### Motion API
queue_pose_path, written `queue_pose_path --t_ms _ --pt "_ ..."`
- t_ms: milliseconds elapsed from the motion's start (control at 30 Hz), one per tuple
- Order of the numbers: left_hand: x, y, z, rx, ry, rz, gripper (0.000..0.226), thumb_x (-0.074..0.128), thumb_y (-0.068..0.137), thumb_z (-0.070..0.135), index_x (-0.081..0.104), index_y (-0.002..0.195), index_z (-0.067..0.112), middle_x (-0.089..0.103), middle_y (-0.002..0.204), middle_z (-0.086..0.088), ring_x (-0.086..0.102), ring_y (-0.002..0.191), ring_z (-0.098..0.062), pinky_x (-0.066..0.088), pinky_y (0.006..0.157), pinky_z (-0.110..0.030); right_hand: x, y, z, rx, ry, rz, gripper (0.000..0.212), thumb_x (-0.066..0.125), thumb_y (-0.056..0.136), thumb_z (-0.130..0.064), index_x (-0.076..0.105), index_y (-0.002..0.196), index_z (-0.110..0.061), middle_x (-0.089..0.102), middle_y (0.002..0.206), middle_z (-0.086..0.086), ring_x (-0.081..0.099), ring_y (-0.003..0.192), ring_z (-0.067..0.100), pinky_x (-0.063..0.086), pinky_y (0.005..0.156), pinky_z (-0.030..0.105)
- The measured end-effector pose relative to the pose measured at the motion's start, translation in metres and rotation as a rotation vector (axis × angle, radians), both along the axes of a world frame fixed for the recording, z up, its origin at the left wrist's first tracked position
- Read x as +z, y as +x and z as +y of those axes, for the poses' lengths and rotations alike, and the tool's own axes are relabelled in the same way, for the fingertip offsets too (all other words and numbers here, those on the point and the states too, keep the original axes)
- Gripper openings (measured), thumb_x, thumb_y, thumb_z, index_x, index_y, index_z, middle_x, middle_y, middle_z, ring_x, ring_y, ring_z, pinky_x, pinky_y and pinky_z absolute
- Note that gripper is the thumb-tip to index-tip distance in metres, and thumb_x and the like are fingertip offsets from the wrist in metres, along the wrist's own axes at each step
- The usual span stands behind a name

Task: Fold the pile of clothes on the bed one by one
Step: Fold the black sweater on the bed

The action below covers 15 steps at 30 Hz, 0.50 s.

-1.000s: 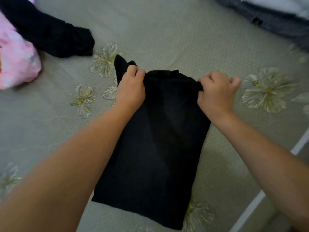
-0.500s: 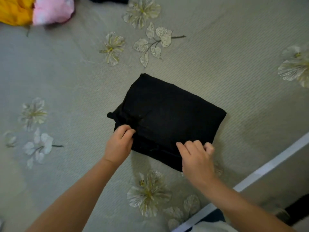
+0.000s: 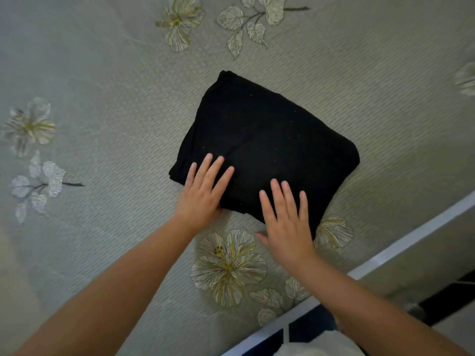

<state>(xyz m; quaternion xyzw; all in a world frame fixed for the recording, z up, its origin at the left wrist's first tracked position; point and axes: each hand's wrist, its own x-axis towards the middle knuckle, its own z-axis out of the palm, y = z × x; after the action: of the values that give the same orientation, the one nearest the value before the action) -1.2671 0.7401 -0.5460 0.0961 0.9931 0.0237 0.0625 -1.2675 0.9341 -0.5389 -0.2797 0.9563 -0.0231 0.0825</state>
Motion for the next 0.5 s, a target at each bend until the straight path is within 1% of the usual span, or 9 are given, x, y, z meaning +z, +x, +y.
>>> queue_pose_path --t_ms 67,100,167,267,333,400,433,467,500 --pt "-0.006 -0.016 -0.008 0.031 -0.031 -0.211 0.097 0.072 0.071 0.035 0.014 0.143 0.008 0.018 0.149 -0.023 0.012 0.139 -0.039 0.005 0.110 -0.047 -0.008 -0.006 -0.005 -0.007 0.045 -0.042 0.095 0.082 0.043 -0.056 0.058 0.122 -0.008 0.055 0.127 0.019 0.054 0.116 0.033 0.043 0.089 0.057" --pt "-0.013 -0.020 -0.013 0.031 -0.049 -0.260 0.101 0.067 0.075 0.041 0.000 0.144 0.011 0.002 0.153 -0.017 -0.003 0.141 -0.033 -0.006 0.111 -0.042 -0.012 -0.008 -0.005 -0.009 0.052 -0.054 0.093 0.081 0.046 -0.056 0.058 0.122 -0.009 0.056 0.126 0.019 0.055 0.116 0.033 0.044 0.088 0.056" --pt "-0.022 -0.022 -0.021 -0.002 -0.113 -0.295 0.092 0.055 0.085 0.043 -0.010 0.143 0.014 -0.009 0.154 -0.011 -0.013 0.141 -0.026 -0.013 0.110 -0.037 -0.019 -0.010 -0.002 -0.010 0.039 -0.044 0.091 0.084 0.048 -0.050 0.056 0.124 -0.010 0.056 0.126 0.020 0.056 0.115 0.033 0.044 0.087 0.056" --pt "-0.025 -0.022 -0.027 -0.047 -0.079 -0.254 0.070 0.041 0.096 0.026 -0.012 0.140 0.015 -0.008 0.154 -0.008 -0.012 0.141 -0.023 -0.018 0.108 -0.032 -0.026 -0.013 0.003 -0.001 -0.007 0.009 0.094 0.088 0.048 -0.025 0.041 0.127 -0.007 0.056 0.124 0.024 0.055 0.114 0.036 0.043 0.088 0.056" --pt "-0.028 -0.020 -0.027 -0.048 -0.053 -0.221 0.062 0.033 0.097 0.014 -0.010 0.141 0.015 -0.007 0.154 -0.007 -0.010 0.142 -0.022 -0.018 0.107 -0.031 -0.026 -0.015 0.004 0.001 -0.051 0.027 0.090 0.087 0.044 -0.009 0.048 0.124 -0.002 0.057 0.120 0.027 0.057 0.110 0.038 0.045 0.085 0.055" --pt "-0.025 -0.019 -0.023 -0.010 -0.010 -0.212 0.058 0.028 0.098 0.007 -0.008 0.143 0.014 -0.005 0.154 -0.006 -0.007 0.142 -0.022 -0.017 0.108 -0.030 -0.020 -0.020 0.004 0.017 -0.069 0.033 0.084 0.088 0.036 -0.003 0.060 0.115 0.002 0.061 0.115 0.026 0.060 0.106 0.037 0.049 0.081 0.051" --pt "-0.022 -0.019 -0.020 -0.009 -0.005 -0.205 0.056 0.028 0.097 0.005 -0.004 0.144 0.011 -0.003 0.153 -0.007 -0.003 0.142 -0.023 -0.013 0.110 -0.031 -0.016 -0.023 0.005 0.028 -0.062 0.028 0.083 0.089 0.033 -0.002 0.062 0.111 0.004 0.062 0.113 0.026 0.061 0.104 0.036 0.050 0.080 0.048" --pt "-0.018 -0.019 -0.017 -0.023 0.007 -0.167 0.055 0.032 0.096 0.002 0.005 0.144 0.007 0.004 0.152 -0.011 0.005 0.142 -0.026 -0.005 0.114 -0.034 -0.011 -0.026 0.008 0.040 -0.056 0.023 0.083 0.089 0.030 -0.001 0.063 0.109 0.005 0.064 0.110 0.025 0.063 0.102 0.035 0.052 0.079 0.045" --pt "-0.016 -0.019 -0.013 -0.035 0.018 -0.089 0.055 0.041 0.091 -0.004 0.019 0.142 0.000 0.019 0.149 -0.017 0.020 0.138 -0.032 0.009 0.114 -0.040 -0.007 -0.029 0.011 0.050 -0.061 0.017 0.082 0.089 0.029 0.002 0.063 0.107 0.007 0.064 0.108 0.025 0.064 0.099 0.035 0.052 0.078 0.043"
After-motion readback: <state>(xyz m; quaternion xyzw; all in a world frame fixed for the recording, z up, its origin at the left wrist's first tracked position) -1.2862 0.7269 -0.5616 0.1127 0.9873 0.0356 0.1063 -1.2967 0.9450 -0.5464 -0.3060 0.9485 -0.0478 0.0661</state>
